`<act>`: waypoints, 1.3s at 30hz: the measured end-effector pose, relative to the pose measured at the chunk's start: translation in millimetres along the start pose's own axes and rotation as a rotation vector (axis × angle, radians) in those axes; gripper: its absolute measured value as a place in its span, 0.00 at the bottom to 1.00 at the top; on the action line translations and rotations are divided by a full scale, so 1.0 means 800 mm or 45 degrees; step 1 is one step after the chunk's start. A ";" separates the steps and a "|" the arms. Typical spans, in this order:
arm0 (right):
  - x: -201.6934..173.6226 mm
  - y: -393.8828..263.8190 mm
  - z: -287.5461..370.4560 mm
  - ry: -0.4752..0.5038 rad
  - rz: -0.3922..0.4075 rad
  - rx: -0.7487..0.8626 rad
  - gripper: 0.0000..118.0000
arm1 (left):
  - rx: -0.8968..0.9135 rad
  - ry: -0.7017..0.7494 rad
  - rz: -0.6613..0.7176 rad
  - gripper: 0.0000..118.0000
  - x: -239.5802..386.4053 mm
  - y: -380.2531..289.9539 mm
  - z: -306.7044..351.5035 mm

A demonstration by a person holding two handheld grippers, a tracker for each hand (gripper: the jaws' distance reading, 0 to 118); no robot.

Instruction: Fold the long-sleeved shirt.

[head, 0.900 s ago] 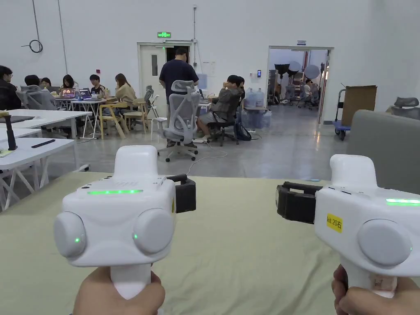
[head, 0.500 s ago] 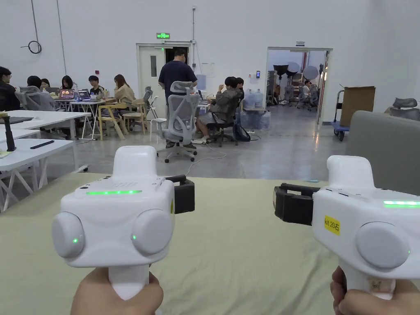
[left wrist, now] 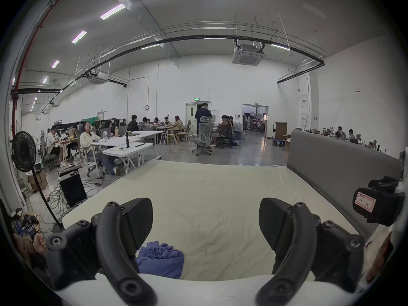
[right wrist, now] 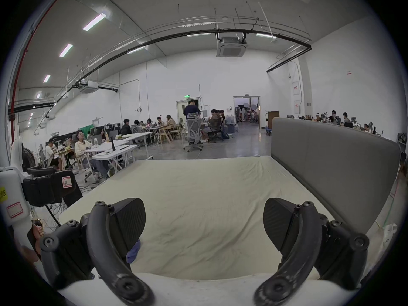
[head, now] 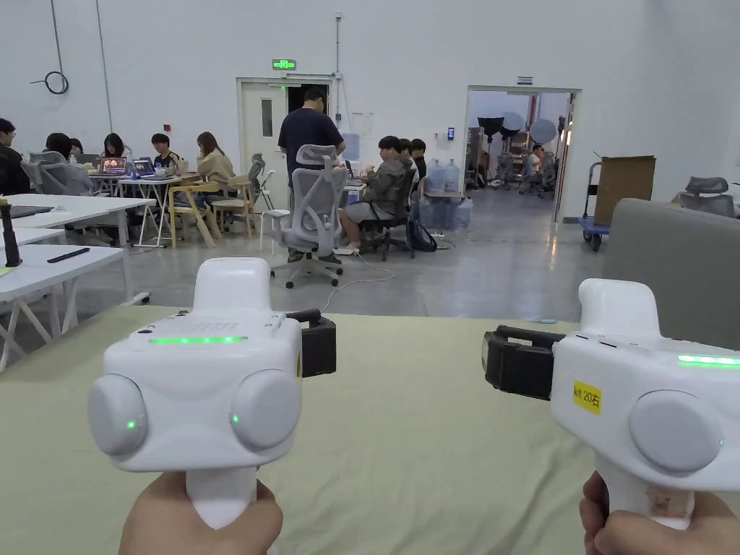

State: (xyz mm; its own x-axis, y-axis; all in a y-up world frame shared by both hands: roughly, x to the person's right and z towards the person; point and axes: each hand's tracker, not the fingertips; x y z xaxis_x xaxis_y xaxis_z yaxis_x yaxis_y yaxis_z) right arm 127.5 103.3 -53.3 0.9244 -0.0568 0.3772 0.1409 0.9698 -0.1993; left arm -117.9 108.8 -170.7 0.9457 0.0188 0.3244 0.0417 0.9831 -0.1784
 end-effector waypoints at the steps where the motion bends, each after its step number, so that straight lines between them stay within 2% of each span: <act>1: 0.000 0.000 0.001 -0.004 0.001 0.004 0.91 | 0.004 0.001 0.000 0.84 0.000 0.000 0.000; 2: 0.000 -0.002 0.002 -0.001 0.000 0.009 0.87 | 0.006 -0.002 0.004 0.80 0.000 -0.001 0.000; 3: 0.001 -0.003 0.005 0.011 0.000 0.020 0.63 | 0.017 -0.021 0.011 0.44 -0.001 -0.004 0.003; 4: 0.000 -0.004 0.009 0.056 -0.013 0.047 0.27 | 0.147 -0.118 0.002 0.00 -0.005 -0.010 0.011; 5: 0.000 -0.005 0.009 0.065 -0.016 0.036 0.00 | 0.145 -0.139 0.008 0.00 -0.005 -0.013 0.011; 7: -0.006 -0.004 0.011 -0.003 0.009 0.013 0.00 | 0.113 -0.189 -0.010 0.00 -0.002 -0.016 0.009; 9: -0.007 -0.007 0.012 -0.001 0.019 0.017 0.00 | 0.056 -0.210 0.014 0.00 0.001 -0.016 0.003; 12: -0.014 -0.004 0.008 0.030 0.030 -0.007 0.00 | 0.034 -0.221 0.011 0.00 -0.013 -0.017 -0.004; 15: -0.042 -0.005 -0.007 0.082 0.049 -0.024 0.00 | 0.026 -0.110 -0.027 0.00 -0.052 -0.013 -0.004; 17: -0.079 -0.013 -0.017 0.213 0.107 -0.048 0.00 | 0.008 -0.009 -0.014 0.00 -0.099 -0.014 -0.001; 19: -0.125 -0.022 -0.020 0.421 0.191 -0.040 0.00 | -0.032 0.148 0.037 0.00 -0.160 -0.021 0.003; 21: -0.163 -0.036 -0.021 0.539 0.266 -0.038 0.00 | -0.152 0.246 0.076 0.00 -0.215 -0.033 -0.002; 23: -0.196 -0.047 -0.024 0.670 0.297 -0.065 0.00 | -0.278 0.265 0.155 0.00 -0.266 -0.055 -0.015; 26: -0.222 -0.069 -0.039 0.776 0.295 -0.146 0.00 | -0.400 0.248 0.177 0.00 -0.298 -0.097 -0.045; 29: -0.227 -0.089 -0.056 0.813 0.293 -0.211 0.00 | -0.529 0.166 0.250 0.00 -0.311 -0.145 -0.089; 30: -0.225 -0.095 -0.062 0.810 0.295 -0.223 0.00 | -0.577 0.132 0.280 0.02 -0.312 -0.164 -0.108; 31: -0.223 -0.100 -0.068 0.812 0.299 -0.242 0.00 | -0.621 0.104 0.310 0.15 -0.313 -0.184 -0.128; 32: -0.219 -0.106 -0.075 0.812 0.299 -0.267 0.00 | -0.658 0.080 0.311 0.43 -0.314 -0.204 -0.147; 33: -0.208 -0.113 -0.079 0.811 0.295 -0.290 0.00 | -0.684 0.082 0.326 0.89 -0.314 -0.221 -0.165; 34: -0.202 -0.118 -0.086 0.803 0.298 -0.320 0.00 | -0.780 0.072 0.321 1.00 -0.313 -0.243 -0.186; 35: -0.197 -0.123 -0.092 0.786 0.300 -0.344 0.00 | -0.862 0.116 0.304 0.97 -0.313 -0.263 -0.194; 39: -0.169 -0.141 -0.117 0.720 0.253 -0.435 0.00 | -0.959 0.166 0.240 0.97 -0.305 -0.322 -0.255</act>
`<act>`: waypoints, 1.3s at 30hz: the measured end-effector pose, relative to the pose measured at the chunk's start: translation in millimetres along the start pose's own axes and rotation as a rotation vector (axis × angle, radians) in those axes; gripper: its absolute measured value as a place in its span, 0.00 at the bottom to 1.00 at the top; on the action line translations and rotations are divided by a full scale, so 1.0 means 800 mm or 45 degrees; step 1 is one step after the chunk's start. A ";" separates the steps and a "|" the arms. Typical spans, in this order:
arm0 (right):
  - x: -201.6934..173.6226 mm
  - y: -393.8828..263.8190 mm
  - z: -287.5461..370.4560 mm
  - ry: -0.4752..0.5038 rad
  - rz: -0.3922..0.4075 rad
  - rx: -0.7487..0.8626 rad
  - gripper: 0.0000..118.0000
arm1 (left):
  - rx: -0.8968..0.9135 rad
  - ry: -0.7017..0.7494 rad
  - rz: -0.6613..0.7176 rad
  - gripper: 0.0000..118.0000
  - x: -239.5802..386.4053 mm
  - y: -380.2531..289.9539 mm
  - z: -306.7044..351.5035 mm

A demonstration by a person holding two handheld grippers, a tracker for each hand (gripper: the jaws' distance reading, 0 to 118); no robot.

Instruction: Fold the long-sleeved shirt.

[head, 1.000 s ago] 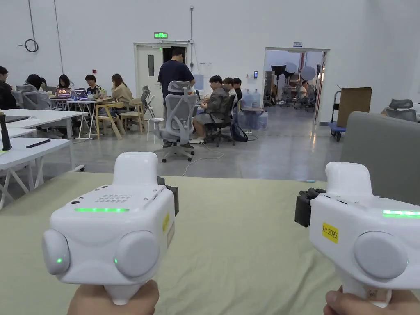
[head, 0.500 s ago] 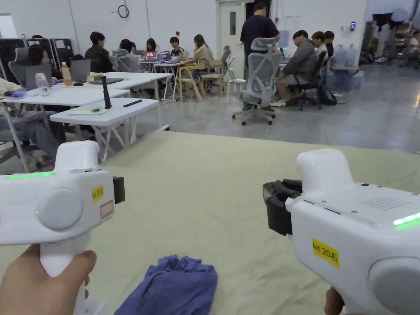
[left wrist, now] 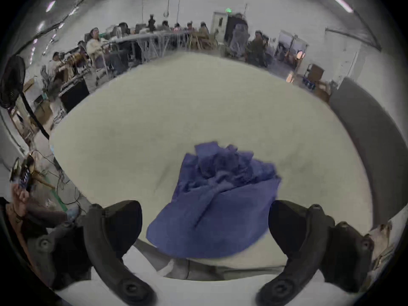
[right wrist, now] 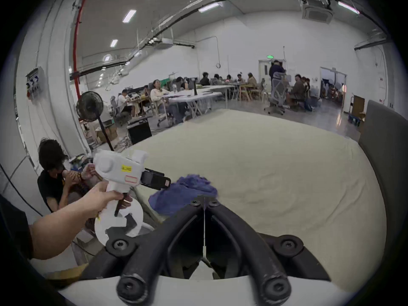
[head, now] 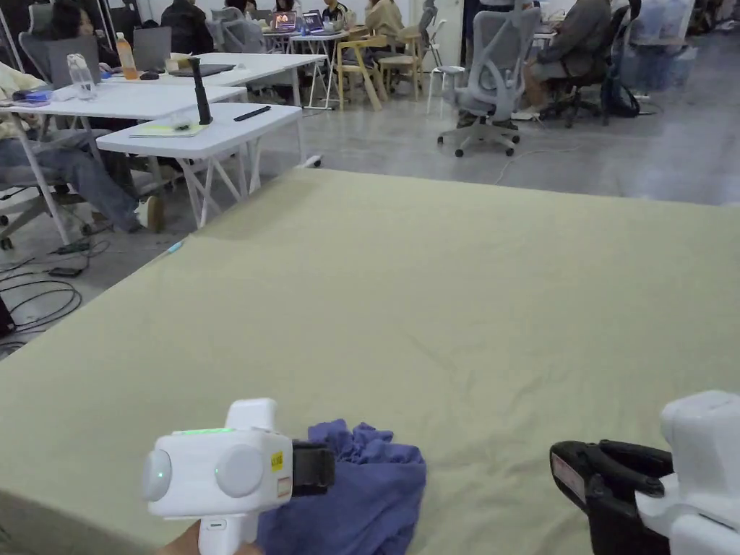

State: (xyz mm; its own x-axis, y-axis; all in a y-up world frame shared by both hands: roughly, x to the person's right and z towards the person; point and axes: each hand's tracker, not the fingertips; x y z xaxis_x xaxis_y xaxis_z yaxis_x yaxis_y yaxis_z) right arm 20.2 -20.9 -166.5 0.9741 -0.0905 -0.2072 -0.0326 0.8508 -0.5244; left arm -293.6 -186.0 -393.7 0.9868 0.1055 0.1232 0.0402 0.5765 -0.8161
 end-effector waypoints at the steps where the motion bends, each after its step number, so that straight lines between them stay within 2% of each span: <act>1: 0.007 -0.002 -0.004 -0.013 -0.023 -0.016 0.00 | -0.032 -0.011 0.009 0.97 0.001 -0.002 -0.020; 3: 0.020 -0.006 -0.006 -0.029 -0.056 -0.034 0.00 | -0.112 -0.008 0.037 0.96 -0.003 -0.008 -0.051; 4: 0.025 -0.006 -0.008 -0.042 -0.075 -0.038 0.00 | -0.164 0.020 0.026 0.92 -0.002 -0.010 -0.065; 5: 0.030 -0.005 -0.009 -0.050 -0.093 -0.038 0.00 | -0.188 0.001 0.048 0.83 -0.002 -0.011 -0.071; 6: 0.034 -0.007 -0.006 -0.056 -0.110 -0.034 0.00 | -0.165 -0.067 0.113 0.62 -0.003 -0.008 -0.069; 7: 0.038 -0.006 -0.005 -0.061 -0.128 -0.030 0.00 | -0.118 -0.129 0.166 0.49 -0.005 -0.002 -0.064; 8: 0.042 -0.005 -0.003 -0.066 -0.146 -0.024 0.00 | -0.118 -0.086 0.143 0.40 0.004 0.009 -0.052; 9: 0.046 -0.004 -0.002 -0.065 -0.164 -0.016 0.00 | -0.086 -0.092 0.125 0.26 0.011 0.019 -0.040; 12: 0.057 -0.003 0.013 -0.031 -0.264 0.040 0.00 | 0.002 -0.324 0.173 0.13 0.036 0.061 0.017; 14: 0.063 0.001 0.027 -0.021 -0.325 0.077 0.00 | 0.120 -0.393 0.126 0.12 0.064 0.094 0.069; 16: 0.073 0.005 0.046 0.006 -0.388 0.143 0.00 | 0.284 -0.386 -0.010 0.12 0.101 0.131 0.131; 19: 0.085 0.009 0.083 0.042 -0.443 0.229 0.00 | 0.407 -0.534 -0.043 0.12 0.153 0.177 0.214; 20: 0.091 0.014 0.089 0.087 -0.474 0.139 0.00 | 0.467 -0.559 -0.078 0.12 0.172 0.190 0.238; 22: 0.106 0.015 0.110 0.215 -0.512 0.198 0.00 | 0.565 -0.605 -0.119 0.12 0.215 0.215 0.286; 23: 0.108 0.013 0.122 0.196 -0.513 0.243 0.00 | 0.598 -0.623 -0.144 0.12 0.235 0.220 0.304; 27: 0.109 0.007 0.172 -0.028 -0.369 0.327 0.00 | 0.648 -0.645 -0.196 0.12 0.322 0.228 0.337; 31: 0.130 -0.011 0.209 -0.120 -0.357 0.352 0.00 | 0.485 -0.719 -0.274 0.12 0.413 0.203 0.285; 33: 0.142 -0.021 0.221 -0.216 -0.386 0.352 0.00 | 0.362 -0.717 -0.295 0.12 0.456 0.175 0.237; 39: 0.175 -0.066 0.236 -0.506 -0.462 0.294 0.00 | -0.102 -0.541 -0.432 0.12 0.562 0.037 0.029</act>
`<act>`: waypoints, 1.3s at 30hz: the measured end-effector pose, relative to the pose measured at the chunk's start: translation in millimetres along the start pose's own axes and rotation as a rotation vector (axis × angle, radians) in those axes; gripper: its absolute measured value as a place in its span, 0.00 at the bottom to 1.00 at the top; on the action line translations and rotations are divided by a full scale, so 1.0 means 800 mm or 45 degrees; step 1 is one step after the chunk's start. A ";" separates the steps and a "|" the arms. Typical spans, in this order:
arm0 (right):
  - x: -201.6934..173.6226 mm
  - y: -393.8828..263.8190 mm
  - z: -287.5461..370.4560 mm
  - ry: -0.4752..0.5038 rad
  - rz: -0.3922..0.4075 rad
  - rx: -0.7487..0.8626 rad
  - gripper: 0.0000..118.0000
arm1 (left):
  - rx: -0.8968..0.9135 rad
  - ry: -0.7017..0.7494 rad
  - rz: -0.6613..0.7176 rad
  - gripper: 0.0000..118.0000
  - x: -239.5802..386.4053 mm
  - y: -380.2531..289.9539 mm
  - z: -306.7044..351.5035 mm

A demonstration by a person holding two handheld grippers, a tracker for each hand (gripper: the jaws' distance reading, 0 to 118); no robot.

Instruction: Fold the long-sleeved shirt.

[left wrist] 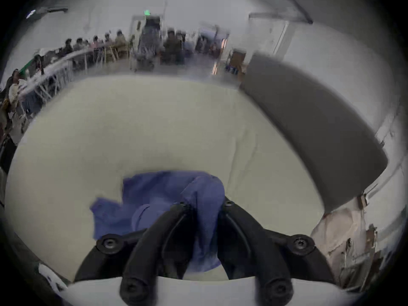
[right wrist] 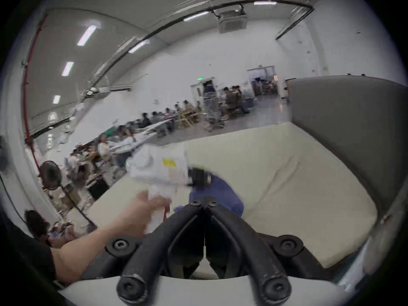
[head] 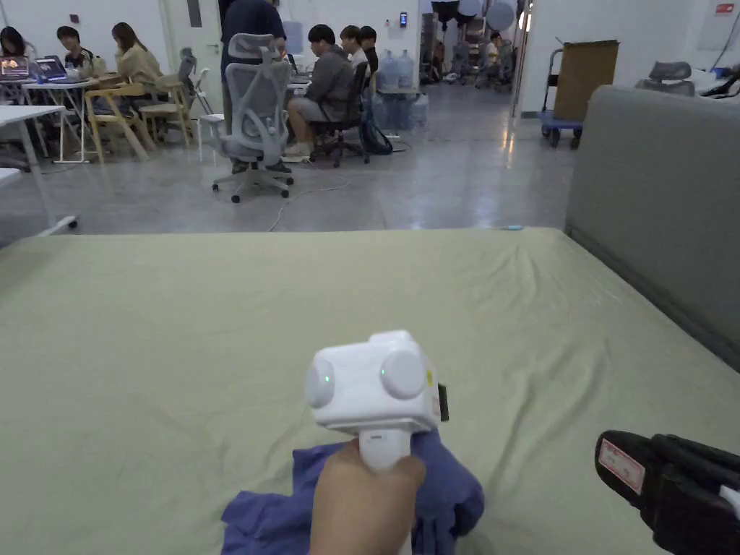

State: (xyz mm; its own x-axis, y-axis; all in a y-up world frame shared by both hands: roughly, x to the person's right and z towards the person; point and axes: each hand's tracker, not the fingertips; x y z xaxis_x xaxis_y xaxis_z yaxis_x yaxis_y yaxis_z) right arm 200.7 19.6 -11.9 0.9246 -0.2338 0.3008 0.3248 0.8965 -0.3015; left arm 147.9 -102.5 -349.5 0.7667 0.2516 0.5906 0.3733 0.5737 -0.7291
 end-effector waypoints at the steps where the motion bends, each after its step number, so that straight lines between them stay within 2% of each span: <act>1: 0.008 -0.005 -0.001 -0.058 0.011 -0.015 0.00 | -0.093 0.018 0.022 0.12 0.000 -0.022 -0.035; 4: 0.023 -0.016 -0.002 -0.105 -0.013 -0.049 0.00 | -0.272 0.016 0.076 0.12 -0.001 -0.071 -0.102; 6: 0.034 -0.021 -0.003 -0.105 -0.036 -0.065 0.00 | -0.269 -0.016 0.119 0.13 -0.004 -0.081 -0.113; 7: 0.038 -0.021 -0.004 -0.113 -0.044 -0.070 0.00 | -0.230 -0.048 0.129 0.23 -0.004 -0.077 -0.109; 8: 0.041 -0.021 -0.006 -0.117 -0.049 -0.073 0.00 | -0.194 -0.050 0.127 0.47 -0.002 -0.068 -0.093; 9: 0.044 -0.021 -0.007 -0.116 -0.057 -0.073 0.00 | -0.157 -0.062 0.107 0.86 -0.001 -0.055 -0.077; 10: 0.046 -0.021 -0.009 -0.112 -0.064 -0.073 0.00 | -0.106 -0.124 0.103 1.00 -0.001 -0.042 -0.054; 14: 0.045 -0.021 -0.018 -0.076 -0.070 -0.075 0.00 | 0.235 -0.295 0.088 1.00 -0.032 0.000 0.080; 17: 0.041 -0.029 -0.035 -0.036 -0.077 -0.113 0.00 | 0.372 -0.197 0.067 1.00 -0.077 -0.006 0.150; 18: 0.039 -0.034 -0.044 -0.016 -0.087 -0.139 0.00 | 0.354 -0.069 0.040 0.97 -0.092 -0.015 0.162; 19: 0.038 -0.040 -0.054 0.000 -0.100 -0.168 0.00 | 0.329 0.072 0.016 0.89 -0.107 -0.027 0.168; 20: 0.036 -0.045 -0.062 0.007 -0.112 -0.193 0.00 | 0.315 0.164 -0.009 0.65 -0.123 -0.042 0.162; 23: 0.029 -0.061 -0.089 0.031 -0.138 -0.261 0.00 | 0.160 0.351 -0.035 0.23 -0.167 -0.102 0.130; 24: 0.026 -0.065 -0.095 0.033 -0.141 -0.270 0.00 | 0.105 0.324 -0.035 0.00 -0.184 -0.120 0.114; 25: 0.024 -0.067 -0.101 0.033 -0.143 -0.276 0.00 | -0.004 0.275 -0.028 0.00 -0.202 -0.130 0.099; 26: 0.023 -0.070 -0.107 0.033 -0.144 -0.286 0.00 | -0.069 0.229 0.050 0.00 -0.216 -0.135 0.087; 28: 0.021 -0.072 -0.120 0.033 -0.140 -0.317 0.00 | -0.042 0.189 0.177 0.00 -0.229 -0.127 0.076; 30: 0.020 -0.076 -0.131 0.029 -0.154 -0.343 0.00 | 0.058 0.169 0.202 0.00 -0.234 -0.098 0.065; 31: 0.020 -0.078 -0.138 0.029 -0.166 -0.359 0.00 | 0.098 0.184 0.192 0.12 -0.233 -0.075 0.054; 32: 0.020 -0.081 -0.145 0.027 -0.178 -0.375 0.00 | 0.123 0.196 0.173 0.44 -0.227 -0.052 0.036; 33: 0.021 -0.084 -0.150 0.022 -0.186 -0.390 0.00 | 0.079 0.192 0.168 0.97 -0.228 -0.032 0.011; 34: 0.021 -0.087 -0.156 0.007 -0.198 -0.409 0.00 | 0.241 0.169 0.154 0.97 -0.232 -0.007 -0.010; 35: 0.021 -0.091 -0.162 -0.013 -0.217 -0.429 0.00 | 0.066 0.232 0.174 0.95 -0.236 0.010 -0.041; 39: 0.025 -0.106 -0.180 -0.039 -0.251 -0.503 0.00 | -0.082 0.305 0.149 0.96 -0.227 0.059 -0.156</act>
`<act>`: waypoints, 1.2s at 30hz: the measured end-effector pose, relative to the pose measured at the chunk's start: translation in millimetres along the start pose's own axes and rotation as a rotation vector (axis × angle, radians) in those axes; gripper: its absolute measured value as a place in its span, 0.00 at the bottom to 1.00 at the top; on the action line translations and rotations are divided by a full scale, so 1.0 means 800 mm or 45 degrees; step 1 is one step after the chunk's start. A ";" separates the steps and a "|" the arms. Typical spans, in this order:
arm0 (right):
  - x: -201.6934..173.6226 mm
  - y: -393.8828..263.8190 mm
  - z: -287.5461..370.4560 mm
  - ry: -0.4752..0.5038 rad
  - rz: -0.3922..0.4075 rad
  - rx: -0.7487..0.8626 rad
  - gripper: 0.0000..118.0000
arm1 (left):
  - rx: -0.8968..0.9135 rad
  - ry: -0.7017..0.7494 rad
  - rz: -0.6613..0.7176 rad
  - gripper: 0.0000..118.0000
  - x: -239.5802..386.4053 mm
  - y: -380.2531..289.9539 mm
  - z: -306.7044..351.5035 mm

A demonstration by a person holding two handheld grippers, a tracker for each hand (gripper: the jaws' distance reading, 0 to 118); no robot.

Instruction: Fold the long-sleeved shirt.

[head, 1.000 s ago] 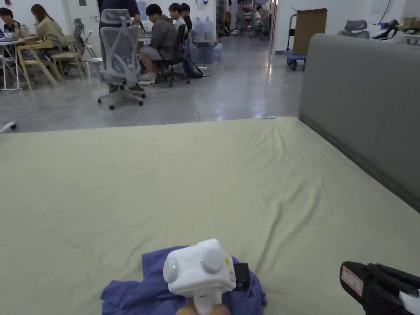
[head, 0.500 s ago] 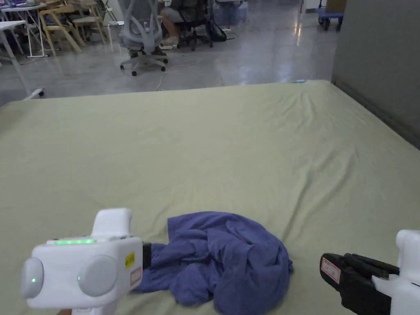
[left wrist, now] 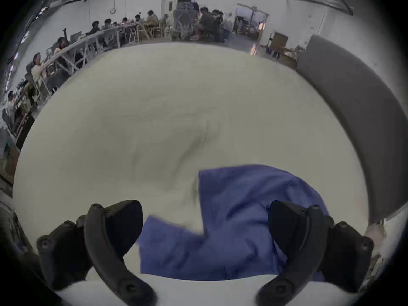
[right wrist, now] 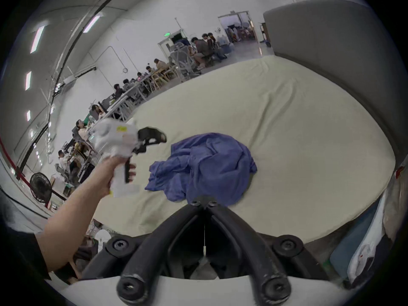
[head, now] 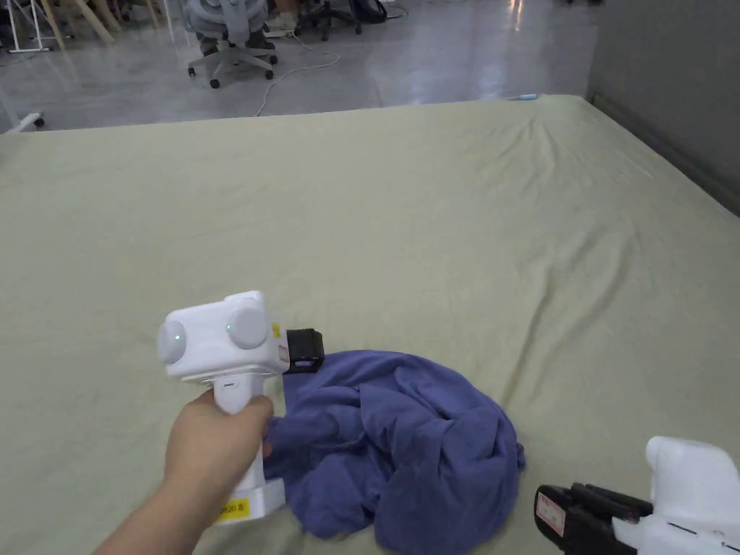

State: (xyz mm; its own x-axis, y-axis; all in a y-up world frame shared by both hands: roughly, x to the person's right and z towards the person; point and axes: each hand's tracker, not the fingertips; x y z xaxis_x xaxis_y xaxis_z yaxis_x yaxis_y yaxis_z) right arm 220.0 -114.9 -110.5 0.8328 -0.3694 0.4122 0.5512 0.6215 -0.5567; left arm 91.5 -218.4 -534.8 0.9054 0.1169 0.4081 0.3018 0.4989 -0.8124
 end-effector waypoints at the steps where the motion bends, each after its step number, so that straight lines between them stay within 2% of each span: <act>1: 0.002 -0.002 -0.004 -0.007 -0.004 -0.008 0.00 | -0.036 0.012 -0.025 0.95 0.007 0.003 -0.015; 2: 0.003 -0.003 -0.007 -0.011 -0.007 -0.017 0.00 | -0.076 0.017 -0.052 0.91 0.014 0.007 -0.033; 5: 0.010 -0.004 -0.019 -0.028 -0.017 -0.055 0.00 | -0.215 0.117 -0.229 0.63 0.041 -0.002 -0.089; 6: 0.011 -0.003 -0.025 -0.036 -0.022 -0.073 0.00 | -0.246 0.119 -0.286 0.63 0.046 -0.010 -0.099; 7: 0.012 0.000 -0.032 -0.043 -0.022 -0.090 0.00 | -0.160 0.164 -0.301 0.62 0.049 -0.010 -0.088; 8: 0.013 0.003 -0.038 -0.048 -0.019 -0.105 0.00 | -0.136 0.169 -0.295 0.54 0.054 -0.008 -0.079; 9: 0.013 0.006 -0.043 -0.051 -0.015 -0.109 0.00 | -0.134 0.154 -0.303 0.21 0.055 -0.007 -0.073; 10: 0.012 0.012 -0.050 -0.053 -0.009 -0.115 0.00 | -0.054 0.176 -0.343 0.01 0.056 -0.003 -0.062; 11: 0.011 0.020 -0.057 -0.052 -0.005 -0.121 0.07 | -0.050 0.162 -0.343 0.01 0.056 -0.001 -0.053; 12: 0.011 0.028 -0.064 -0.051 -0.007 -0.129 0.07 | -0.002 0.189 -0.311 0.01 0.053 -0.001 -0.043; 13: 0.009 0.040 -0.077 -0.047 -0.018 -0.150 0.14 | 0.033 0.164 -0.268 0.01 0.049 0.004 -0.035; 14: 0.006 0.051 -0.093 -0.053 -0.019 -0.184 0.21 | -0.007 0.108 -0.251 0.01 0.047 0.006 -0.031; 15: 0.003 0.059 -0.114 -0.106 -0.037 -0.249 0.67 | -0.020 0.103 -0.260 0.01 0.045 0.009 -0.027; 16: 0.002 0.061 -0.132 -0.035 -0.100 -0.134 1.00 | -0.020 0.098 -0.262 0.01 0.044 0.012 -0.022; 17: 0.004 0.064 -0.149 -0.073 -0.076 -0.192 0.97 | -0.011 0.091 -0.267 0.01 0.047 0.003 -0.005; 20: -0.003 0.075 -0.212 -0.075 -0.111 -0.310 0.97 | 0.004 0.080 -0.266 0.01 0.045 0.001 0.011; 22: -0.002 0.069 -0.251 -0.137 -0.135 -0.408 0.94 | 0.000 0.049 -0.248 0.01 0.038 0.013 0.001; 23: 0.001 0.064 -0.266 -0.165 -0.117 -0.459 0.82 | 0.004 0.040 -0.246 0.01 0.036 0.013 0.006; 24: -0.003 0.066 -0.273 -0.209 -0.053 -0.495 0.43 | 0.007 0.034 -0.246 0.01 0.033 0.014 0.011; 25: -0.001 0.063 -0.269 -0.253 -0.012 -0.488 0.20 | 0.016 0.029 -0.245 0.01 0.032 0.010 0.025; 28: 0.014 0.079 -0.213 -0.062 -0.100 -0.386 0.20 | 0.036 -0.029 -0.176 0.01 0.010 0.014 0.070; 29: 0.018 0.086 -0.189 -0.043 -0.122 -0.349 0.20 | 0.080 -0.057 -0.128 0.01 0.001 0.015 0.095; 33: 0.004 0.130 -0.099 -0.061 0.031 -0.124 0.19 | 0.255 -0.065 -0.126 0.01 -0.022 0.015 0.186; 36: -0.012 0.177 -0.039 -0.031 0.124 -0.008 0.19 | 0.369 -0.129 -0.040 0.01 -0.043 0.028 0.261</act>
State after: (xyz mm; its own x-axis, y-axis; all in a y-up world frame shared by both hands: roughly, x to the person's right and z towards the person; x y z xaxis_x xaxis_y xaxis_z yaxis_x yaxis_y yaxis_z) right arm 291.6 -44.5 -216.0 0.8809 -0.2907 0.3735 0.4684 0.6491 -0.5994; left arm 4.7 -31.9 -479.8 0.8581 0.1753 0.4827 0.2185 0.7260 -0.6521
